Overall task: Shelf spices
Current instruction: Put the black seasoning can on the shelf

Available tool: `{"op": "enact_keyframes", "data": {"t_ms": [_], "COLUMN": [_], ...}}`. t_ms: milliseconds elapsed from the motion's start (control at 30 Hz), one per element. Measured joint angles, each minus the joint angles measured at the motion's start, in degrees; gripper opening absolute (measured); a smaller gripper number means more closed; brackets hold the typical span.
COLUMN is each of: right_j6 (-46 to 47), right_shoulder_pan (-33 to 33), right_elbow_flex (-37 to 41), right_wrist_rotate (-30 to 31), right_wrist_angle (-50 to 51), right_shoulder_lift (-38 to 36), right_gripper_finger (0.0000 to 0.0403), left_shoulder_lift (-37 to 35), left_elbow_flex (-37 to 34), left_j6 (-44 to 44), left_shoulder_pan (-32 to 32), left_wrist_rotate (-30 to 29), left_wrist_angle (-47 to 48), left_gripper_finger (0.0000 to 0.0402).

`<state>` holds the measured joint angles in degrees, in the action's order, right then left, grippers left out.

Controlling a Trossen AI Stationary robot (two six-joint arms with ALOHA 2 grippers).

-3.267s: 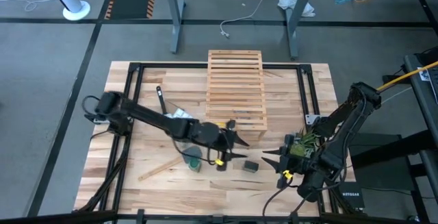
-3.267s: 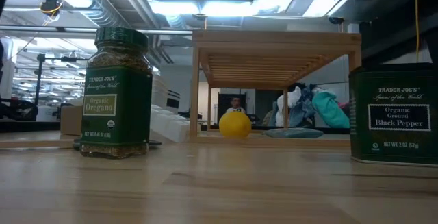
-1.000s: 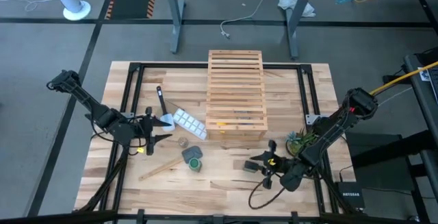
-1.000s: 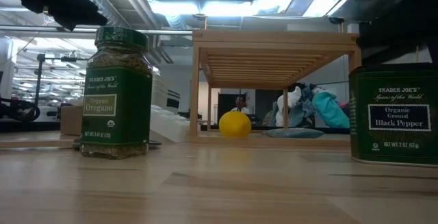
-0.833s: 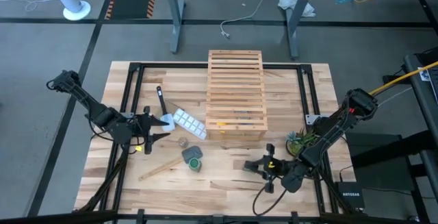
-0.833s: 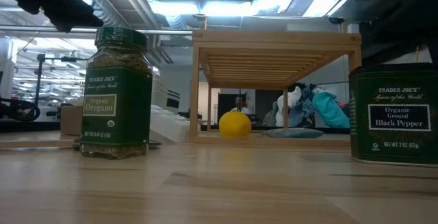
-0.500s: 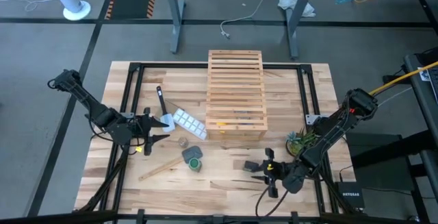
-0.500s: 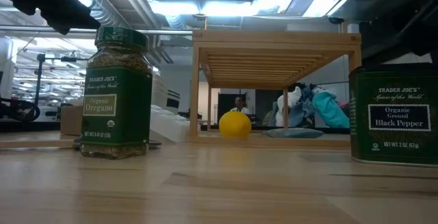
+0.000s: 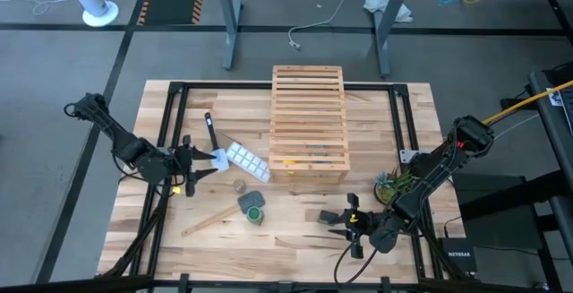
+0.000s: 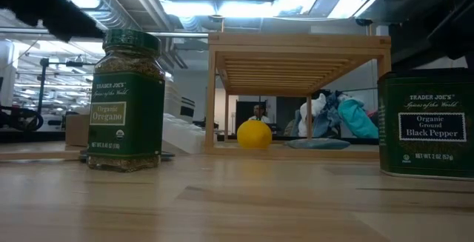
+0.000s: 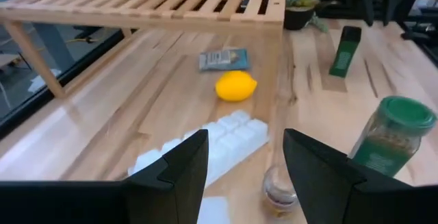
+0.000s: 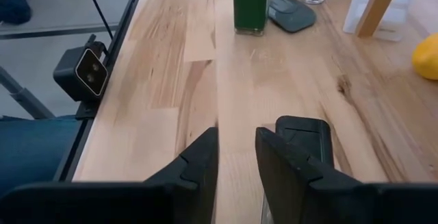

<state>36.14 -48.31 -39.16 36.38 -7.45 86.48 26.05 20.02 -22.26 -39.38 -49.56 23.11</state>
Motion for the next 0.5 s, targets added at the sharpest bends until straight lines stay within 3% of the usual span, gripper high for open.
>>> {"op": "enact_keyframes", "data": {"t_ms": [267,500], "right_j6": [-0.3,-0.4], "right_shoulder_pan": [0.0,0.0], "right_elbow_flex": [0.0,0.0], "right_wrist_rotate": [0.6,1.8], "right_wrist_angle": [-0.2,-0.5], "right_shoulder_lift": [0.0,-0.1], "right_gripper_finger": [0.0104,0.0104], "left_shoulder_lift": [-12.8,-18.1], "left_elbow_flex": [-13.8,-16.3], "left_j6": [0.8,12.7], "left_shoulder_pan": [0.0,0.0], "left_wrist_rotate": [-0.6,2.6], "left_wrist_angle": [-7.5,-17.0], "left_gripper_finger": [0.0182,0.0182]}}
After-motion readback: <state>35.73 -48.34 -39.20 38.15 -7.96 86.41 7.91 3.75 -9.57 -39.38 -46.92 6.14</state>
